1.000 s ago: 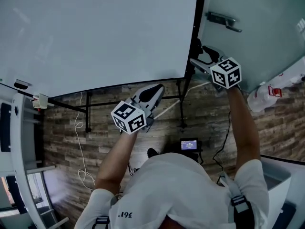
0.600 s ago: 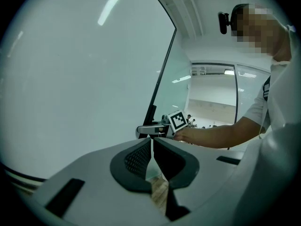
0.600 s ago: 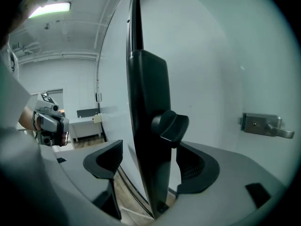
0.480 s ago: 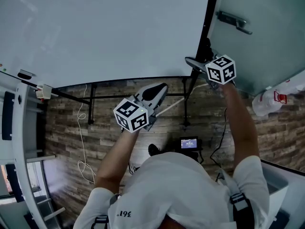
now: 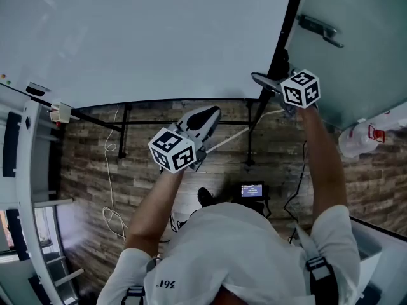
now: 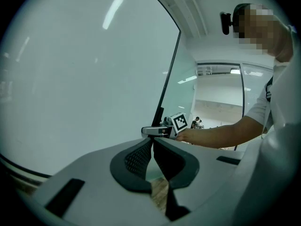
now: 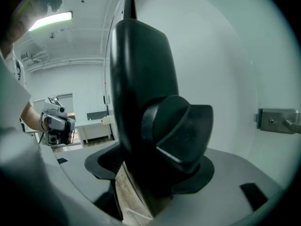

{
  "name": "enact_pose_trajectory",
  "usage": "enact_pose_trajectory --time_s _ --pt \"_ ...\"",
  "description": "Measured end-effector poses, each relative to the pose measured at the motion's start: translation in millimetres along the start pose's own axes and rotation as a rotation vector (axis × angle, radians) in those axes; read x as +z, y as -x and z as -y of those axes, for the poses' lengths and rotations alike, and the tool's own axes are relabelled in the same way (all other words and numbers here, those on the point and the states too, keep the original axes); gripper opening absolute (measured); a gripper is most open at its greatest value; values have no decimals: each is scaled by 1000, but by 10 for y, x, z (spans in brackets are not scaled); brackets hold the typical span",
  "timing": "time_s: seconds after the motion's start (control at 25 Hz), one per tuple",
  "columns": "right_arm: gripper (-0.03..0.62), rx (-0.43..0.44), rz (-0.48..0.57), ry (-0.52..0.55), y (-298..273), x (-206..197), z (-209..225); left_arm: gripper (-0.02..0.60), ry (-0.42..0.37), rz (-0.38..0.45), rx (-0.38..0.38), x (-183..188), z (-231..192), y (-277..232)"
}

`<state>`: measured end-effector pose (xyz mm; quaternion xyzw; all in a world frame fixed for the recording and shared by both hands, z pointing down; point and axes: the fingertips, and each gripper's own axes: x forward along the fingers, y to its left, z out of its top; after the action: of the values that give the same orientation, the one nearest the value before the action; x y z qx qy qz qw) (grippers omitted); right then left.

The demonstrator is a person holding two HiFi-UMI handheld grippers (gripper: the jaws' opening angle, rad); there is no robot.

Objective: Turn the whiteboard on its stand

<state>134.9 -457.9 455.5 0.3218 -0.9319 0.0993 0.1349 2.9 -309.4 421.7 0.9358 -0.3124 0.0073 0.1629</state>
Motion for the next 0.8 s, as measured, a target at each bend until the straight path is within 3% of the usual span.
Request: enact_pose_trajectory --time_s 0.4,0.8 --pt "313 6 -2 11 126 -46 -156 8 -100 58 140 291 -139 108" --pt "301 0 5 18 341 -164 -363 97 -153 141 271 682 -341 183"
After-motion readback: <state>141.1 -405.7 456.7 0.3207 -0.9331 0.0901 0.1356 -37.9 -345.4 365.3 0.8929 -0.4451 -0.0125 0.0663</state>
